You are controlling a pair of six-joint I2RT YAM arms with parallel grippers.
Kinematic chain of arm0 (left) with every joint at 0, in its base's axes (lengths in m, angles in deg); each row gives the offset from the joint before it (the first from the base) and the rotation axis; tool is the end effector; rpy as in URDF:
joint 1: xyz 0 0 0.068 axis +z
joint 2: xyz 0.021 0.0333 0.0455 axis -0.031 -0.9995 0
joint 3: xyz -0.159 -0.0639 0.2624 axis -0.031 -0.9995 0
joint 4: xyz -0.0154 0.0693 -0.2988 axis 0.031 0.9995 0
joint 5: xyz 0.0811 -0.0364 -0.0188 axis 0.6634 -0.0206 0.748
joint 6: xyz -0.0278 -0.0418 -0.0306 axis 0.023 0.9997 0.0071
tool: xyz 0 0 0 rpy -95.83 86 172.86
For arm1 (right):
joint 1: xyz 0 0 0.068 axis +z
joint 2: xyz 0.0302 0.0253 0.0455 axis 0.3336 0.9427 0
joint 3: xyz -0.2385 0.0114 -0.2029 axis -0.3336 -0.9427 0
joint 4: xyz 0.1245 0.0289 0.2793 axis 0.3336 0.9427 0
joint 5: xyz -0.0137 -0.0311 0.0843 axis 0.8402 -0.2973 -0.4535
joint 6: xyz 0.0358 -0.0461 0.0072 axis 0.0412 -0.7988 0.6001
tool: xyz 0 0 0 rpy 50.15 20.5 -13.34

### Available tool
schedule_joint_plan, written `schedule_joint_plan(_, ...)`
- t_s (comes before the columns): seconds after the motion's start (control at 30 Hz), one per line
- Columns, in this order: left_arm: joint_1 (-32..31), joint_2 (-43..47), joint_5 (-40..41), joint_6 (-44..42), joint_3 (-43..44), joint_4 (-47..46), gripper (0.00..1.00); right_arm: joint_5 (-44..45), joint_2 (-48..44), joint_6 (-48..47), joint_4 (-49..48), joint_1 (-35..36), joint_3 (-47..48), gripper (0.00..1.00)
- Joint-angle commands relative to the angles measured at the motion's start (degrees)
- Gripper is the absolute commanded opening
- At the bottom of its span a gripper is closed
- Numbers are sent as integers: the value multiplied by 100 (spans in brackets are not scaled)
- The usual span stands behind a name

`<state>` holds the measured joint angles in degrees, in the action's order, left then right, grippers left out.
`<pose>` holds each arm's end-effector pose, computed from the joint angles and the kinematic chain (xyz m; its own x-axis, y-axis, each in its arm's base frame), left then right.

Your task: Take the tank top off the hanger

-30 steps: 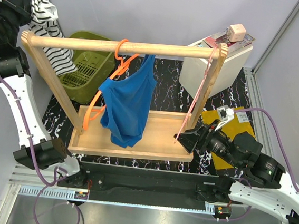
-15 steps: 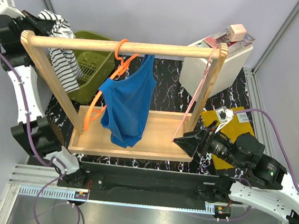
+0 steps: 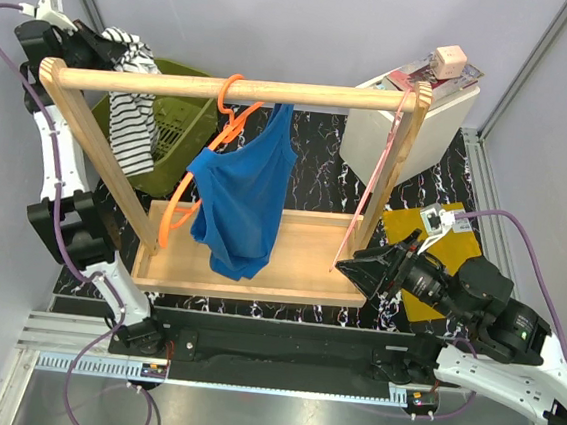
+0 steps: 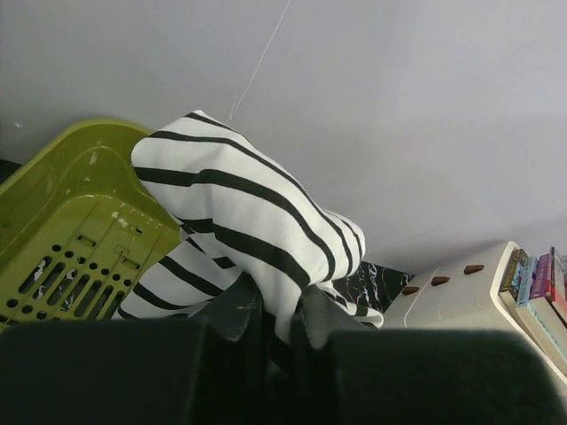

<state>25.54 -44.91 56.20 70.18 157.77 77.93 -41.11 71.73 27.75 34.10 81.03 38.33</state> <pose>0.4534 0.1742 0.4974 -0.1757 -0.5697 -0.8029 0.0781 0.8049 -0.5883 0.0592 0.0991 0.4318 -0.5150 0.2846 -0.8085 -0.6380 0.5026 0.5833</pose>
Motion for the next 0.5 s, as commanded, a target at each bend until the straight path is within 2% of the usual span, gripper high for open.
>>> schedule_joint_plan(0.0, -48, -213, 32, -120, 388, -115, 15, 160, -27, 25, -98, -10, 5, 79)
schedule_joint_plan(0.13, -92, -381, 479, -374, 625, 613, 29, 152, 52, 51, -81, -10, 58, 79)
schedule_joint_plan(0.17, -118, -329, 585, -514, 625, 702, 38, 160, 104, 68, -72, -2, 50, 79)
schedule_joint_plan(0.27, -197, -154, 1068, -813, 616, 1098, 55, 117, 175, 69, -98, -10, 23, 79)
schedule_joint_plan(0.37, -223, 162, 1280, -727, 415, 1248, 61, 108, 184, 42, -142, -10, 14, 79)
schedule_joint_plan(0.4, -224, 268, 1332, -683, 345, 1257, 83, 90, 184, 25, -159, -2, 14, 79)
schedule_joint_plan(0.47, -232, 627, 1394, -543, 55, 1283, 83, 73, 167, -10, -160, -10, 23, 79)
